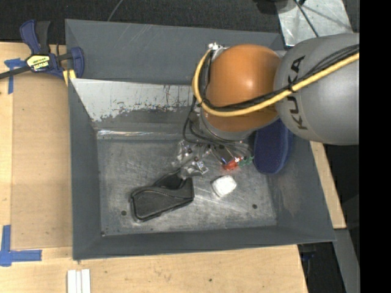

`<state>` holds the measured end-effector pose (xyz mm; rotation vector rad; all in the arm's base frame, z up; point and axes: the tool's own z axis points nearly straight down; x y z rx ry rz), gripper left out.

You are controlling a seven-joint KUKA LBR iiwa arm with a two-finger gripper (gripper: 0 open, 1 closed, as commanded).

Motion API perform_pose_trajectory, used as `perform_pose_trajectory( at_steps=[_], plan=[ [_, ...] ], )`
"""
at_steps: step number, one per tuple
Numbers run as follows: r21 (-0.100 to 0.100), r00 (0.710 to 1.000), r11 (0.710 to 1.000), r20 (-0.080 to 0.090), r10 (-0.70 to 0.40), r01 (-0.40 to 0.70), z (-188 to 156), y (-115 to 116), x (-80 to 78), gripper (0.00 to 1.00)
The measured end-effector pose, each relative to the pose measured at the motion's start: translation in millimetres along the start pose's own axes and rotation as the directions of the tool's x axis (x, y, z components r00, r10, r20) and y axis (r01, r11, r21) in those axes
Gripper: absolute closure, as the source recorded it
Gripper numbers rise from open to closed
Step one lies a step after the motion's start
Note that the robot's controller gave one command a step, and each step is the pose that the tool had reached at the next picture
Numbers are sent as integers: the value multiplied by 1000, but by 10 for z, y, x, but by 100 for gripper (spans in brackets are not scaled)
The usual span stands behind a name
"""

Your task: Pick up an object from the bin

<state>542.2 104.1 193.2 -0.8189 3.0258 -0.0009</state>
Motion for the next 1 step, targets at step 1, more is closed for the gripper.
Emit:
perform_pose_trajectory(
  at_steps=[1],
  plan=[
    [-1,950,950,0,-312,312,-232,87,-181,100]
  ],
)
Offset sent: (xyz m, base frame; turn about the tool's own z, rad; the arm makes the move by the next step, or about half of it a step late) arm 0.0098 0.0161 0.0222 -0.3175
